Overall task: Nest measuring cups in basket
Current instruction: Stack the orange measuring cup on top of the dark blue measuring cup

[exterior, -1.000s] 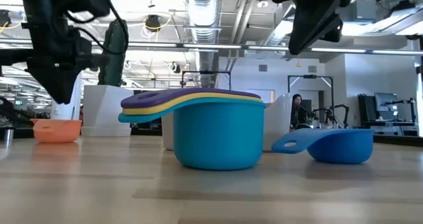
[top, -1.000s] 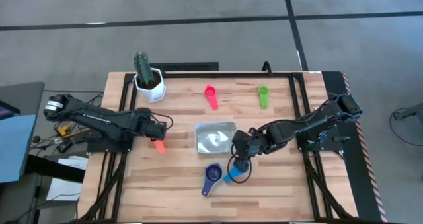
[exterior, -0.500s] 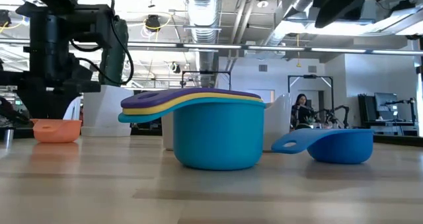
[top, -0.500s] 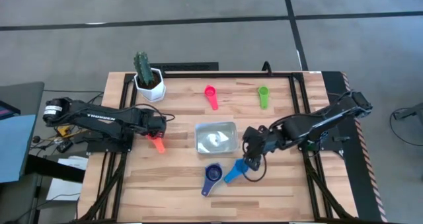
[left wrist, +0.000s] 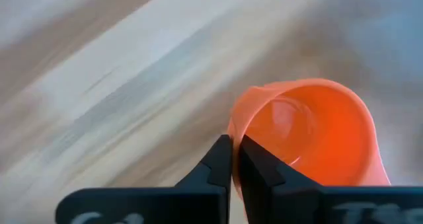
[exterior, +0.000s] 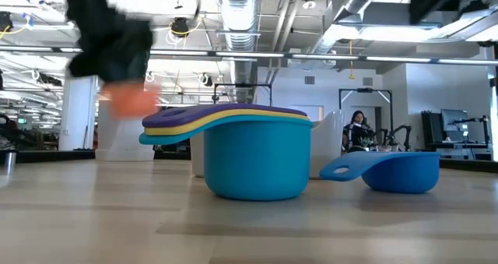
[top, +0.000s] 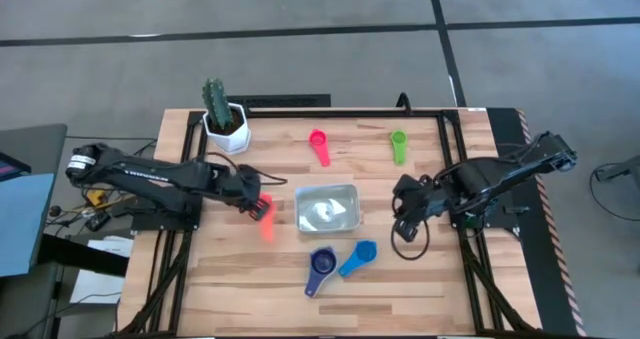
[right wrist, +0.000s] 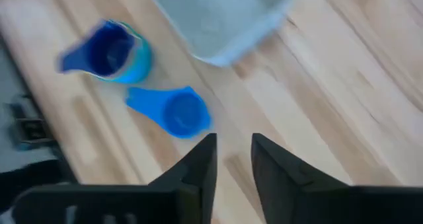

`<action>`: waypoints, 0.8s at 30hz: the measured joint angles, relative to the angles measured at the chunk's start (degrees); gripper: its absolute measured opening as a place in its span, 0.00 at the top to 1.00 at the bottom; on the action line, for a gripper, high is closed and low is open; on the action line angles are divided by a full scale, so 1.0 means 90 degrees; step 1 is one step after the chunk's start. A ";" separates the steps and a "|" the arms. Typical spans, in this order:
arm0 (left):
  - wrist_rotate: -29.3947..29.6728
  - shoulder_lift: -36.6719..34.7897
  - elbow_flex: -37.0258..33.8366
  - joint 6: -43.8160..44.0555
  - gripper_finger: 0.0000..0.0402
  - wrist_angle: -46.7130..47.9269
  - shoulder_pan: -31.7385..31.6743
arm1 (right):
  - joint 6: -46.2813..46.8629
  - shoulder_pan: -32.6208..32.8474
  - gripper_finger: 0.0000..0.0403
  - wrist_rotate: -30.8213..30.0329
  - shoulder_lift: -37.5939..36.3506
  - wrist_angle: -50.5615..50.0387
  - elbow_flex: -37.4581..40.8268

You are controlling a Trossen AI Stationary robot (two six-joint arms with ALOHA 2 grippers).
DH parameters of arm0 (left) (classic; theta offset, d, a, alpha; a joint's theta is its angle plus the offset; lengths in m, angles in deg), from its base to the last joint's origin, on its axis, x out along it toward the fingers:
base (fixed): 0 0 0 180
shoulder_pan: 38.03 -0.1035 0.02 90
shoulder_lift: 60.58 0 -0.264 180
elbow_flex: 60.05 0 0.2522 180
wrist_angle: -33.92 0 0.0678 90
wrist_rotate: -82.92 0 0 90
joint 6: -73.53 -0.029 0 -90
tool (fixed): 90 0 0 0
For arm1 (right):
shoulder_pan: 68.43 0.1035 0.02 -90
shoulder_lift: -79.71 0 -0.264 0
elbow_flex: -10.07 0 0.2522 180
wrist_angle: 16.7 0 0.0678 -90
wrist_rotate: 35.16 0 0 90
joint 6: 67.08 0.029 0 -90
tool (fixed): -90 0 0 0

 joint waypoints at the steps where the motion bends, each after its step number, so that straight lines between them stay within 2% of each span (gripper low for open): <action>1: 0.0065 0.0052 0.0223 -0.0231 0.99 -0.0252 0.0119 | 0.0096 0.0000 0.73 -0.0009 0.0005 -0.0182 0.0000; 5: 0.0364 0.0660 0.1272 -0.0963 1.00 -0.0502 0.0470 | 0.0279 0.0000 0.79 -0.0101 0.0006 -0.0452 0.0000; 10: 0.0338 0.2204 0.2757 -0.2041 1.00 -0.0523 0.0605 | 0.0276 -0.0007 0.83 -0.0240 0.0007 -0.0407 0.0000; 13: 0.0075 0.3133 0.3750 -0.2597 1.00 -0.0414 0.0605 | 0.0278 -0.0007 0.84 -0.0258 0.0007 -0.0404 0.0000; 18: -0.0432 0.4358 0.5155 -0.2863 1.00 0.0235 0.0622 | 0.0479 0.0120 0.84 -0.0258 0.0009 -0.0447 0.0000; 21: -0.0720 0.4888 0.5684 -0.2965 1.00 0.0677 0.0692 | 0.0596 0.0246 0.84 -0.0257 0.0009 -0.0447 0.0000; 24: -0.1043 0.5218 0.5857 -0.3001 1.00 0.0713 0.0833 | 0.0617 0.0347 0.84 -0.0258 0.0009 -0.0443 0.0000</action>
